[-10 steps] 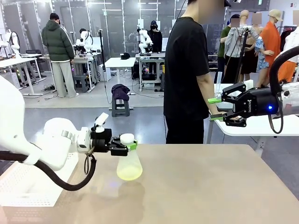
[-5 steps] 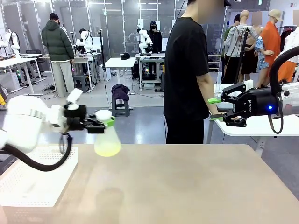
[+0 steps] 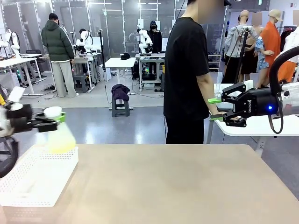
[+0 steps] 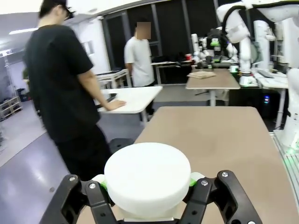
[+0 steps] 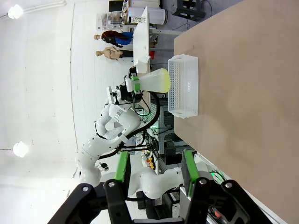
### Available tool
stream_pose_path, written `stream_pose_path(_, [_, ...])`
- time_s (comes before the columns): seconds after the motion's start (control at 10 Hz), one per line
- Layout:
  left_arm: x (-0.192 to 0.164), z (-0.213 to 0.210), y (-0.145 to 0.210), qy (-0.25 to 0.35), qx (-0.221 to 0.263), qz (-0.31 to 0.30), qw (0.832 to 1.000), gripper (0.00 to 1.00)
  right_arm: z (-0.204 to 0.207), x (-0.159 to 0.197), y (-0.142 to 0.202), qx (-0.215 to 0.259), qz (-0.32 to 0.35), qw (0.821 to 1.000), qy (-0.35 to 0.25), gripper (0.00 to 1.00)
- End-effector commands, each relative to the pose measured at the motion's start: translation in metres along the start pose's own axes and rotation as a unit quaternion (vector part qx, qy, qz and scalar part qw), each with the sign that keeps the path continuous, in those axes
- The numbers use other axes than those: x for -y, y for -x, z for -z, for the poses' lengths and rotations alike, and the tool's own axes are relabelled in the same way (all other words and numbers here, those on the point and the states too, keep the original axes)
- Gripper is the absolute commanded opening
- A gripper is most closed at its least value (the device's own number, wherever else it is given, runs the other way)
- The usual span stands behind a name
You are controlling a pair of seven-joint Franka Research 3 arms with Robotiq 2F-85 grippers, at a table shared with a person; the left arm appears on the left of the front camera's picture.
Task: Prepare the solutions needed for the experiment.
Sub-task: When the human places the Big flask in the center of the table, pick up the Big flask and place it in the left Organizing basket.
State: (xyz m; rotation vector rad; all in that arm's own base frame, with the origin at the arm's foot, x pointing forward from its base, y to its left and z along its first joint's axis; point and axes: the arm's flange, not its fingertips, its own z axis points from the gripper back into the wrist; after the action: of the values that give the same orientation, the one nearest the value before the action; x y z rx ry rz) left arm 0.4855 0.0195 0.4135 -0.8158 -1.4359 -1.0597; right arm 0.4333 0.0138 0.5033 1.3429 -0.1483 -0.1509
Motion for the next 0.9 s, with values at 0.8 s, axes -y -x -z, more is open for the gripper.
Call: stream_pose_path(0.8, [0.019, -0.079, 0.038, -0.088, -0.013, -0.022, 0.996, 0.17, 0.000, -0.001, 0.000, 0.000, -0.002, 1.000, -0.003, 0.57])
